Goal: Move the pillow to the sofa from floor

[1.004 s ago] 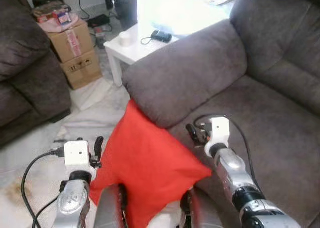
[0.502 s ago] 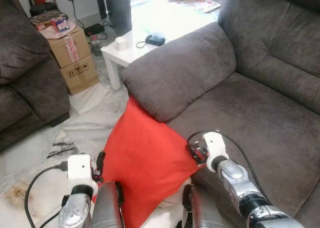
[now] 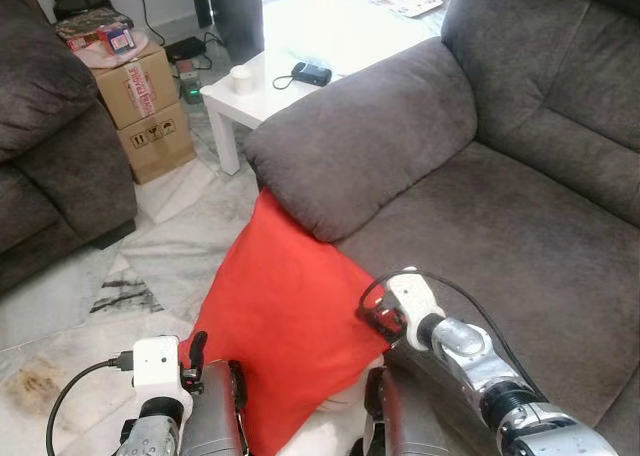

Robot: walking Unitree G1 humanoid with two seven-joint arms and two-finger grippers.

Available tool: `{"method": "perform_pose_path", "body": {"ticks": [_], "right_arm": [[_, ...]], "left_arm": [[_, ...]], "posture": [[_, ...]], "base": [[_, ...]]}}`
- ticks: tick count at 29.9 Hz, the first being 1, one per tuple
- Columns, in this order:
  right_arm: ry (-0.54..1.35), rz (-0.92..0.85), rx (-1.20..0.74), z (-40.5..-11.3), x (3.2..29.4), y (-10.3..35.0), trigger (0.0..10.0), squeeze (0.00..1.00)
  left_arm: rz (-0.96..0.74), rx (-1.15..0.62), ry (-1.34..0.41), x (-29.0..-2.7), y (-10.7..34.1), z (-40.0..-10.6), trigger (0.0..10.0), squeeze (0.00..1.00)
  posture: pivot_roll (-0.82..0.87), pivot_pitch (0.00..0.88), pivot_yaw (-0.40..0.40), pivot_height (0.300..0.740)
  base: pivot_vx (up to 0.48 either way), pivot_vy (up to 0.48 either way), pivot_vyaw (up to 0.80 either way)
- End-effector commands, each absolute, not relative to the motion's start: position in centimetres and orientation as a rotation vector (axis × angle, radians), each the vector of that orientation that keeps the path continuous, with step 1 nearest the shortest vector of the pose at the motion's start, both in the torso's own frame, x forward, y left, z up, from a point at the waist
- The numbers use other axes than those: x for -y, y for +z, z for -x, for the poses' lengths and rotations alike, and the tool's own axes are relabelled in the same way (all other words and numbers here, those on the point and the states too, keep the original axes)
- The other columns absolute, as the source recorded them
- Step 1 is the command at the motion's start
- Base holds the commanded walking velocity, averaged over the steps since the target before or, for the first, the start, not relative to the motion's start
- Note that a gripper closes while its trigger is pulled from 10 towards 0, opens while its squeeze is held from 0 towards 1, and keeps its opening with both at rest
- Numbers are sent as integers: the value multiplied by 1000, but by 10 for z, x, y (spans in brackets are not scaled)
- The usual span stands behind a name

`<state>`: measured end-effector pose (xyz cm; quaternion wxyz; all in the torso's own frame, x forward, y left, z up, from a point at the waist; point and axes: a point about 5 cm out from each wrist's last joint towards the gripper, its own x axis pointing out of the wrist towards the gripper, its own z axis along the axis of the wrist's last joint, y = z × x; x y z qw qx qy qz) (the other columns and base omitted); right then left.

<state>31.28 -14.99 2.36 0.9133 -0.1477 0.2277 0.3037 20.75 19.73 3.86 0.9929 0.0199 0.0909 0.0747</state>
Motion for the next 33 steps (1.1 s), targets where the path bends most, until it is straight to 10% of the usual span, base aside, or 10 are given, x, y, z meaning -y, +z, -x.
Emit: {"method": "perform_pose_path", "body": {"ticks": [1,5,7,33], "right_arm": [[645,313,-510,-312,153,22,10000,1000],[639,336,-556,-311,160,19,10000,1000],[649,341,-572,-309,161,17,10000,0],[458,6,-520,-312,129,14,10000,0]], "left_arm": [[-35,-217,157,-198,30,-200,10000,0],[-31,-222,152,-196,29,-198,10000,0],[-27,-222,150,-195,29,-198,10000,0],[-20,-218,125,-182,39,-188,10000,0]], "posture": [[75,175,-83,574],[72,183,-87,574],[72,187,-89,574],[101,282,-109,574]], "base": [[0,0,0],[0,0,0],[0,0,0],[0,0,0]]}}
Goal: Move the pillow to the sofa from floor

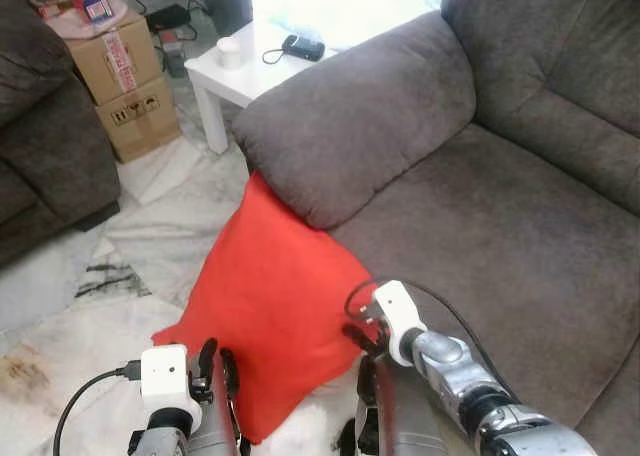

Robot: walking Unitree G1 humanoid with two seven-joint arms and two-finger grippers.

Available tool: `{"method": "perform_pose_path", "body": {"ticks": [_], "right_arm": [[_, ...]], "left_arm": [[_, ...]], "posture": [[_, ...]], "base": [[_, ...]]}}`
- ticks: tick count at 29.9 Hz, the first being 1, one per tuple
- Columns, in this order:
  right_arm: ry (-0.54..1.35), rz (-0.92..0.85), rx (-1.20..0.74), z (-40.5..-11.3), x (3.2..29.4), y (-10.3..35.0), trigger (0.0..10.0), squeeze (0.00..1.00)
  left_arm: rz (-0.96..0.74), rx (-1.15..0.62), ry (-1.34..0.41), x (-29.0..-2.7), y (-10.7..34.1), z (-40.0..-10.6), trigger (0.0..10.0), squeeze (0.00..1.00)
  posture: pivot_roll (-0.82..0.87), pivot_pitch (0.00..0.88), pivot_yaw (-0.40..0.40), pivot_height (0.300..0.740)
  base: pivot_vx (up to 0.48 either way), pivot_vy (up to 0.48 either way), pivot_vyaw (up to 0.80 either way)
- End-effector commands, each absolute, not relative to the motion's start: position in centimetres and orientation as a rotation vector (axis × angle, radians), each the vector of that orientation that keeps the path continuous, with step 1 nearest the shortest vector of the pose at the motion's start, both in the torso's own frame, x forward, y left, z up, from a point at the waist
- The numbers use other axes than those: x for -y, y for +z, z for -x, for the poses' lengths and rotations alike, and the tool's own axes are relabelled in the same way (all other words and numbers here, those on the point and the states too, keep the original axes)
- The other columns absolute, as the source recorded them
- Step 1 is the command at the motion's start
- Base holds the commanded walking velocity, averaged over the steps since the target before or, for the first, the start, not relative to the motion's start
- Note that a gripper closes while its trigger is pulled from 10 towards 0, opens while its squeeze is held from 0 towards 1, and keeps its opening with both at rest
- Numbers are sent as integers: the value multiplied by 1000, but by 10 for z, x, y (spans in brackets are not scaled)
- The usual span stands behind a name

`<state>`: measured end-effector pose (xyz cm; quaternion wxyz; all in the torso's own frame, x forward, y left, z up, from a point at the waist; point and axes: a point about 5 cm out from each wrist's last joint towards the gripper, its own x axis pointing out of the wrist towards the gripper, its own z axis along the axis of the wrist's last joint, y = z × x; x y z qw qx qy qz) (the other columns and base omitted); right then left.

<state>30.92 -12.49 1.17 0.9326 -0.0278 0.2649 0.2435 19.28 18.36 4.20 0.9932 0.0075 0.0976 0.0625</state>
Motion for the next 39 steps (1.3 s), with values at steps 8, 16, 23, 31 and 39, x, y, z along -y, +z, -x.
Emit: {"method": "perform_pose_path", "body": {"ticks": [8,16,23,31,39], "right_arm": [[393,-75,-491,-316,131,18,7176,0],[410,-78,-493,-312,130,15,0,0],[411,-86,-492,-312,131,15,0,0],[411,-85,-491,-313,130,16,0,0],[412,-79,-490,-313,129,17,0,0]], "left_arm": [[-18,-226,129,-181,39,-186,10000,0],[-16,-219,124,-180,41,-191,10000,0],[-15,-214,124,-181,42,-195,10000,0],[-17,-206,122,-182,43,-199,10000,0],[-18,-199,120,-182,44,-203,10000,0]], "posture": [[101,287,-111,574],[96,273,-111,574],[95,265,-111,574],[94,253,-107,574],[93,242,-103,574]], "base": [[0,0,0],[0,0,0],[0,0,0],[0,0,0],[0,0,0]]}}
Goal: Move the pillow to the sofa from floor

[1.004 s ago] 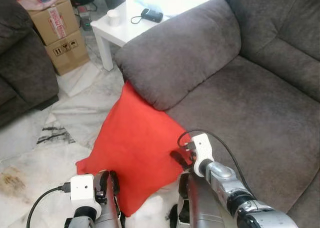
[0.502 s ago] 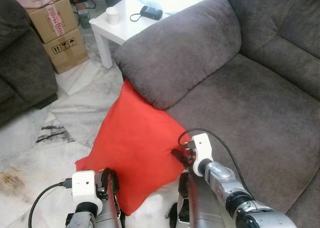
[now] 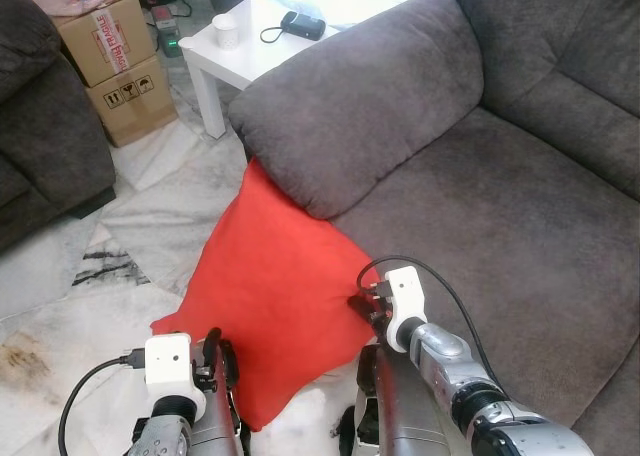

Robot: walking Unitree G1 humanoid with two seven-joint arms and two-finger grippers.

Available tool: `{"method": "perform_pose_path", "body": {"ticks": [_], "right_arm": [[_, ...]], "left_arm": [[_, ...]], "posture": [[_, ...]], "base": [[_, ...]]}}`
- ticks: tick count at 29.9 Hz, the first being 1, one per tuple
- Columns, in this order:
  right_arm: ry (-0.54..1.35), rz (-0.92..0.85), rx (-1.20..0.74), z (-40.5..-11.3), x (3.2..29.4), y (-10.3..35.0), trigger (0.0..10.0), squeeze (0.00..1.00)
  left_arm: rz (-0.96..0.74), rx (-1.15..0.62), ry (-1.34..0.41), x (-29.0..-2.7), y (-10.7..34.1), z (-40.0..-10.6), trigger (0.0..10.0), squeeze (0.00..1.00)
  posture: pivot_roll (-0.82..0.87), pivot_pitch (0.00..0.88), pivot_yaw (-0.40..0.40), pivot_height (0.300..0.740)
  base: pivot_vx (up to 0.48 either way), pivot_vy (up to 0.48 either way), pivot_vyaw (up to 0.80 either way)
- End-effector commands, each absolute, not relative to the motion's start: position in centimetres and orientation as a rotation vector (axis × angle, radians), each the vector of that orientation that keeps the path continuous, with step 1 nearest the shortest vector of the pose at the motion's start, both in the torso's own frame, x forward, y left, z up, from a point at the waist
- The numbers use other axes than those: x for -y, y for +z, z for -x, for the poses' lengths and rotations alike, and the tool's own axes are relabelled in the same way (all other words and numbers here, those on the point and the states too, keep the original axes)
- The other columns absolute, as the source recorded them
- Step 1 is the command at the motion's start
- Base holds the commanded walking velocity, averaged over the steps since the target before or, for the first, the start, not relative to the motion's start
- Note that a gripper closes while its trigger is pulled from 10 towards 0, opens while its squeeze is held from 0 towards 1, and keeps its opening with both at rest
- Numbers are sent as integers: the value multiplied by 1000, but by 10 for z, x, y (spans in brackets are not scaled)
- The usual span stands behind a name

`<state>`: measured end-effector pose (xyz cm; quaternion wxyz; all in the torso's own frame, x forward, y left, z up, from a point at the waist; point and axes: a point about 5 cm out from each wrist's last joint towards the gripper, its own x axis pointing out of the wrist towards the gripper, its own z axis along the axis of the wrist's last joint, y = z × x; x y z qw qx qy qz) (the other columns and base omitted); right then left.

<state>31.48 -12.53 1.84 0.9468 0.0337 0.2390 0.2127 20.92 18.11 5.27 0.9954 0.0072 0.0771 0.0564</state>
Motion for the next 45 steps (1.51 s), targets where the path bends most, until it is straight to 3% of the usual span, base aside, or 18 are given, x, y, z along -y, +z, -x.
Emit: {"method": "perform_pose_path", "body": {"ticks": [1,37,38,45], "right_arm": [[415,-79,-491,-313,129,16,0,0],[422,-81,-482,-314,122,18,0,0],[418,-78,-483,-314,122,18,10000,0],[381,-82,-477,-314,126,17,10000,0]], "left_arm": [[-19,-199,120,-183,44,-203,10000,0],[-27,-159,123,-187,46,-231,10000,0],[-30,-156,120,-187,47,-232,10000,0],[-33,-141,115,-186,49,-237,10000,0]], "posture": [[93,241,-103,574],[83,160,-84,574],[81,158,-81,574],[75,150,-72,574]], "base": [[0,0,0],[0,0,0],[0,0,0],[0,0,0]]}}
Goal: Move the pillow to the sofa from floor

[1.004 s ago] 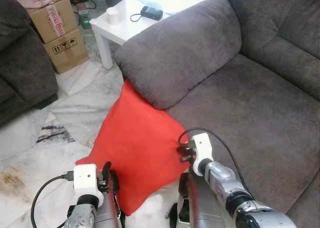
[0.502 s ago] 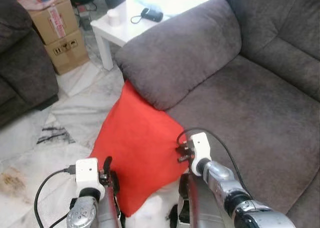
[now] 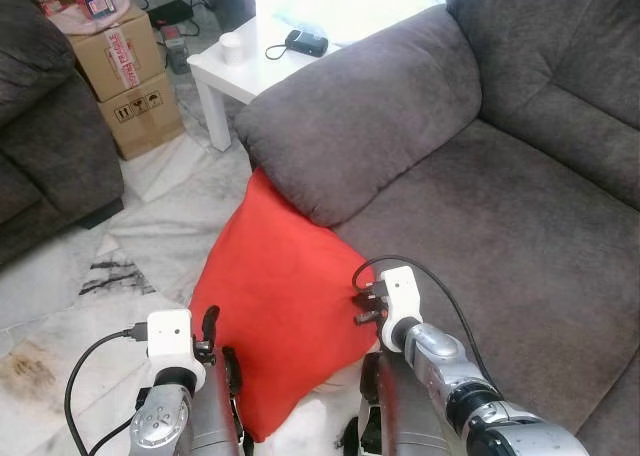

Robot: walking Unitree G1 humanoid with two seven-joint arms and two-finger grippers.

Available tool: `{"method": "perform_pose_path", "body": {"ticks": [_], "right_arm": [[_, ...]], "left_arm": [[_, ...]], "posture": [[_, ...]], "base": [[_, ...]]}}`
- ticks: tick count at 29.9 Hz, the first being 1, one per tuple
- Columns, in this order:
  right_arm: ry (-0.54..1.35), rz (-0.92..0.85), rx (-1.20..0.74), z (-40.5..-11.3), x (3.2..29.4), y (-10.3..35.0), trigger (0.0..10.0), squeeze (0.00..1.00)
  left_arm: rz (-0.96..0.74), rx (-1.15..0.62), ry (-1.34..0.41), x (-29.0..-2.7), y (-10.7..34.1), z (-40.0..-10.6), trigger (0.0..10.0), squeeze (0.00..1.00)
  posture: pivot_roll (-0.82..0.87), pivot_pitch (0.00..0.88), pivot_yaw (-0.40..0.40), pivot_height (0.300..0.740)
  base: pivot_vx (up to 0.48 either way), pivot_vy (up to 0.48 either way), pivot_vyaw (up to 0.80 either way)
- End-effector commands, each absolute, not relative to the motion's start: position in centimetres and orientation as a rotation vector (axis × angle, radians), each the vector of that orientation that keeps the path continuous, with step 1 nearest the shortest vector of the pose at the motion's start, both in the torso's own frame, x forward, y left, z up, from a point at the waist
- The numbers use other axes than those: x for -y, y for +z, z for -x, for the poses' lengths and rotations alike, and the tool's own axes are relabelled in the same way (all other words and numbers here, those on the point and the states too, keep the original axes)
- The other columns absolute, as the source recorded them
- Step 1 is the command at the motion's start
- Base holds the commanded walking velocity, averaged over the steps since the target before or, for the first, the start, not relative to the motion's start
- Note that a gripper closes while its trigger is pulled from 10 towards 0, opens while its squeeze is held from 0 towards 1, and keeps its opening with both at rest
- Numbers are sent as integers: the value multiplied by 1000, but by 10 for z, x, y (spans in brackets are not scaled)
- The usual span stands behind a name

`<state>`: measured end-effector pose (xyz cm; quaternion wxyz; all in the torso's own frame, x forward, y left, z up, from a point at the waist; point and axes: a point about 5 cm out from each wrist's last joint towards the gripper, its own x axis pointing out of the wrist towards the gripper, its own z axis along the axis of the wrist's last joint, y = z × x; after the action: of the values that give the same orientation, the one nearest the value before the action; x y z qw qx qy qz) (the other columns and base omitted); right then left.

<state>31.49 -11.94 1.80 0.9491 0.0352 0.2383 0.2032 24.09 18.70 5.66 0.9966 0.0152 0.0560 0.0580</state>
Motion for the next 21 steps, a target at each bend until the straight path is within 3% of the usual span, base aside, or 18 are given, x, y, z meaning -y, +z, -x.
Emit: {"method": "perform_pose_path", "body": {"ticks": [1,4,21], "right_arm": [[377,-81,-478,-314,127,17,10000,0],[375,-79,-479,-313,128,16,10000,0],[365,-70,-483,-314,129,16,10000,0]], "left_arm": [[-29,-139,110,-185,48,-237,10000,0],[-30,-138,109,-184,49,-239,10000,0],[-26,-128,98,-184,49,-243,10000,0]], "posture": [[73,148,-70,574],[73,147,-70,574],[71,124,-66,574]], "base": [[0,0,0],[0,0,0],[-263,0,0]]}}
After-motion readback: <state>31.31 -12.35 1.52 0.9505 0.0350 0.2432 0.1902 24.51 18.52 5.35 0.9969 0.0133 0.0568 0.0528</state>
